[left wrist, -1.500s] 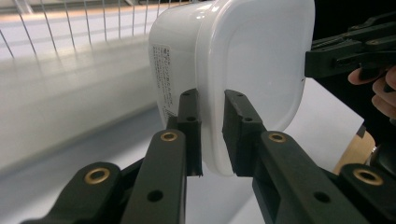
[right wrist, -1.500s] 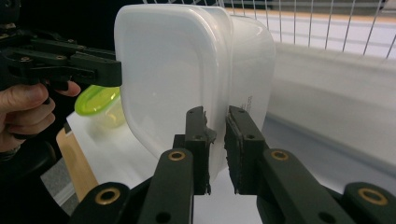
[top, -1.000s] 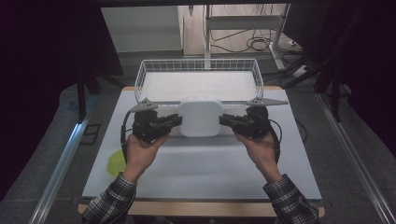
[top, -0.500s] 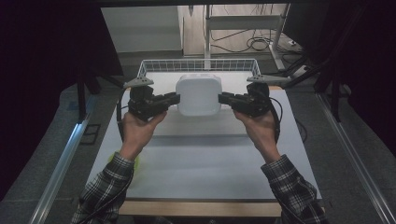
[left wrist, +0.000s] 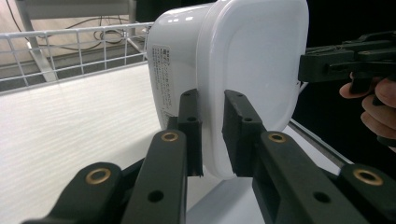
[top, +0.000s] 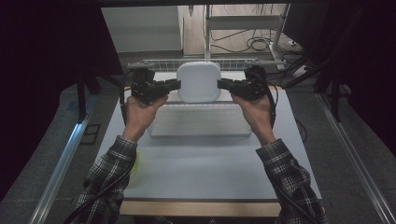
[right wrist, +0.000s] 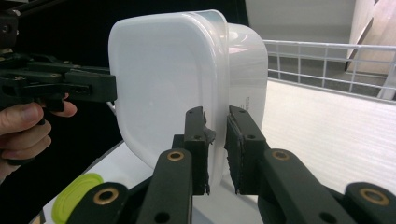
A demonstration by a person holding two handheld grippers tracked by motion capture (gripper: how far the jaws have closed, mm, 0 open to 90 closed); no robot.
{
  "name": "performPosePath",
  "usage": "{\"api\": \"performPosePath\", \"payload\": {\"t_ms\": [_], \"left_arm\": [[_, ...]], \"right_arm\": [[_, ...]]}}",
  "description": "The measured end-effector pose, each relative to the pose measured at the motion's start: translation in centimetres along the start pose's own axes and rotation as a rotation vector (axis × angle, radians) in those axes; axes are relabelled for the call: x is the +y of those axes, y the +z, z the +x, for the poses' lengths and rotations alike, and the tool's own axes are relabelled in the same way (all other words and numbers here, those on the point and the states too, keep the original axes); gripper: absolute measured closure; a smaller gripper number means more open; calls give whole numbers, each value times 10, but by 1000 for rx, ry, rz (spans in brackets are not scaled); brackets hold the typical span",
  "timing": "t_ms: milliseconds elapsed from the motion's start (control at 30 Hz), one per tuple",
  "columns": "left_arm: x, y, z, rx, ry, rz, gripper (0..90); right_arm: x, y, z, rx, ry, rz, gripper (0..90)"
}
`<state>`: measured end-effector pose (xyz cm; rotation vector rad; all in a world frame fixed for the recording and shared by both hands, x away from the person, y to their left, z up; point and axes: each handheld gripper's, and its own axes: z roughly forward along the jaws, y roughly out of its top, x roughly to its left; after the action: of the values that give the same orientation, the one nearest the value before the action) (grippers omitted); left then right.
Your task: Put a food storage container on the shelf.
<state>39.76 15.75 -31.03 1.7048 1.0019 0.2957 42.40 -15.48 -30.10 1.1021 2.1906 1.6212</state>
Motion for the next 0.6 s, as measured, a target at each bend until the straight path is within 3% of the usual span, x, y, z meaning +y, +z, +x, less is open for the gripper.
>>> {"api": "performPosePath", "payload": {"t_ms": [367,600], "left_arm": [[0,11,4,13,-14,-1,778],[0,14,1,44,41,-19,744]], "right_arm": [[-1,10,-13,-5,40,5,780],[1,13,-12,-30,23,12,759]]}}
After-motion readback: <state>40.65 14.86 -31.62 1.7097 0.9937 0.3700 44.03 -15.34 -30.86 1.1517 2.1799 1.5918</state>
